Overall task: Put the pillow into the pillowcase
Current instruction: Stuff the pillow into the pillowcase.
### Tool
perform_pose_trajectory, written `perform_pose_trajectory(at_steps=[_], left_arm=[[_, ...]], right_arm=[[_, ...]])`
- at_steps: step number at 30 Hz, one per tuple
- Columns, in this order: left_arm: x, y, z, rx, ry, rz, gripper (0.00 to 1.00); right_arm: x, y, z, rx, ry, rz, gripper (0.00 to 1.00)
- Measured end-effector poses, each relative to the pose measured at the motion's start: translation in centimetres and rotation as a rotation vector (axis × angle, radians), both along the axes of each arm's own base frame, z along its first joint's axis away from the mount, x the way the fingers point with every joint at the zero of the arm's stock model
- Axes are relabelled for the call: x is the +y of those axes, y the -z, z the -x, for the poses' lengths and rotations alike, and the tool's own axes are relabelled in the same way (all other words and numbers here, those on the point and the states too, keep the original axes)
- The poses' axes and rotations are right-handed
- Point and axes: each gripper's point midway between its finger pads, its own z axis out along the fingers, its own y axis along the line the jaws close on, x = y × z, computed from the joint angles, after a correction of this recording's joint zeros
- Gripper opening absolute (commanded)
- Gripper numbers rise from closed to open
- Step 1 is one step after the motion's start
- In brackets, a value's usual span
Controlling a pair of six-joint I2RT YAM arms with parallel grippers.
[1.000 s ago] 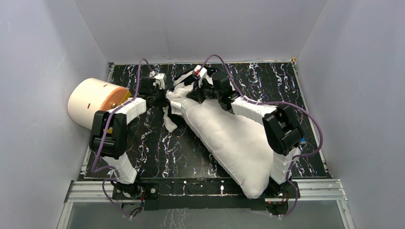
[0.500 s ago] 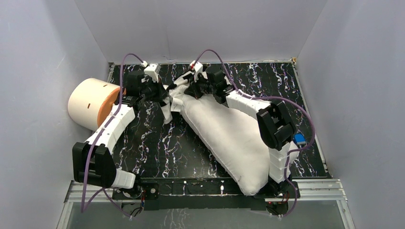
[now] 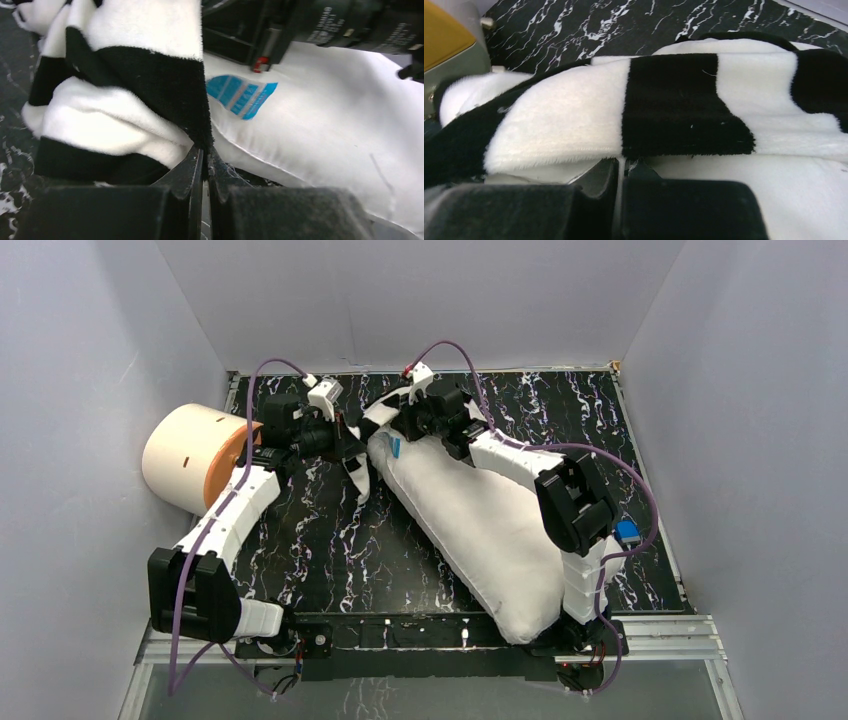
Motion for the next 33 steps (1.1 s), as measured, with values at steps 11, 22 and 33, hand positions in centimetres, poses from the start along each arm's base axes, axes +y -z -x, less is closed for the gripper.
perform_pose_trajectory(at_steps=[11, 22, 33], left_arm=[[-2.0, 0.4, 2.4, -0.009, 0.116, 0.045, 0.0], [-3.9, 2.3, 4.5, 0.04, 0.185, 0.061, 0.27], [-3.7, 0.6, 6.0, 0.032, 0.207, -0.017, 0.52]], right_arm=[[-0.6, -0.3, -1.7, -0.009, 0.2, -0.004, 0.0], [0.3, 0.4, -0.1, -0.011, 0.17, 0.005, 0.52], [-5.0, -5.8, 6.4, 0.065, -0.076, 0.042, 0.77]])
